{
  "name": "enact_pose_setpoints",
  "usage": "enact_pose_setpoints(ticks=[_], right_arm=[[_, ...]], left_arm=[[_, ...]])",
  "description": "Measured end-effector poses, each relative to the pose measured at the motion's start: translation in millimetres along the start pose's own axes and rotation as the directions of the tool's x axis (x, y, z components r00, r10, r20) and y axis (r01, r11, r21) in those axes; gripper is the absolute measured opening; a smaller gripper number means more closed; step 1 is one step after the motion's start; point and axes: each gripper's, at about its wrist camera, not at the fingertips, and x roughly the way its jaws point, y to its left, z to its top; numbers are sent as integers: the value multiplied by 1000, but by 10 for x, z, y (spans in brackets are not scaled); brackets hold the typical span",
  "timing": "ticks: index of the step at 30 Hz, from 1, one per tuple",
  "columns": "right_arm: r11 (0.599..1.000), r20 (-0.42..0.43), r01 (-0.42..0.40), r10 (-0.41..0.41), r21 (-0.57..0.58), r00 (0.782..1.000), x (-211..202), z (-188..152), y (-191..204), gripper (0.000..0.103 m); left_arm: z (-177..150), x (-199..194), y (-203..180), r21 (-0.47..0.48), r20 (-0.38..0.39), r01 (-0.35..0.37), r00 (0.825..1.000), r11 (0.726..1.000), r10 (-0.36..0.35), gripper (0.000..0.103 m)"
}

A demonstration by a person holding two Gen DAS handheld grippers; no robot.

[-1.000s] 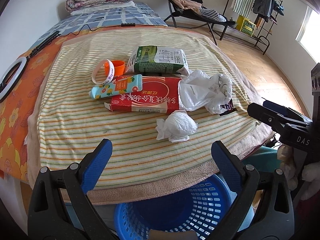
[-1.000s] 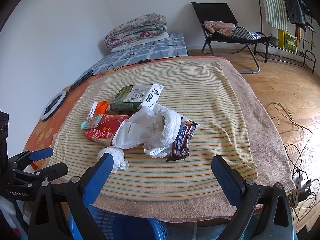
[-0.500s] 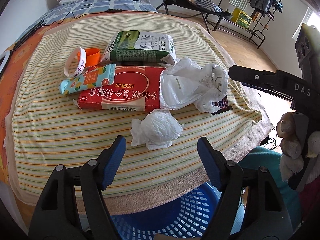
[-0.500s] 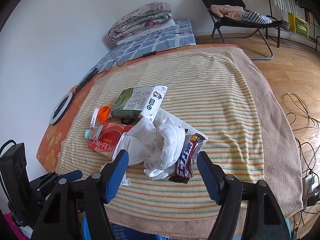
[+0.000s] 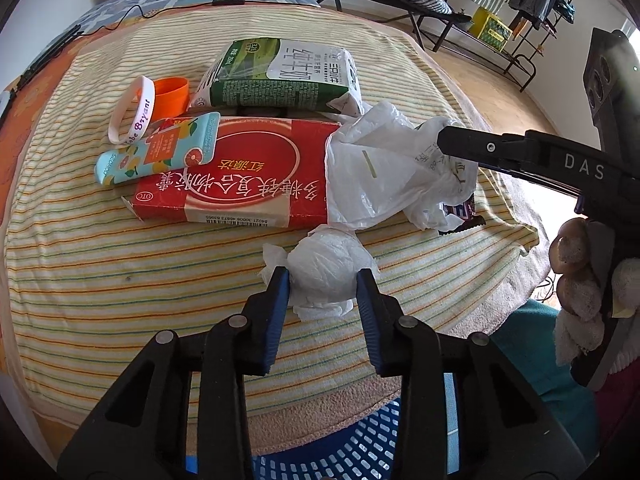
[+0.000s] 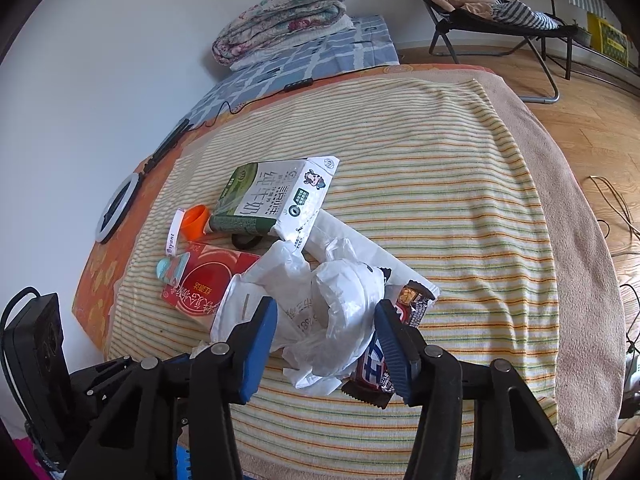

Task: Collect trash
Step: 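Grasp the crumpled white tissue with the left tool while the right tool grasps the plastic bag, then carry tissue and bag to the blue basket and open both tools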

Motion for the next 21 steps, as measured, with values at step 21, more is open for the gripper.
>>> enact_pose_setpoints(ticks=[21], right_arm=[[998,90,-23,18,60,996,-146,32,-61,14]], left_arm=[[-58,-276,180,-29,62,-7,998,1000,8,18]])
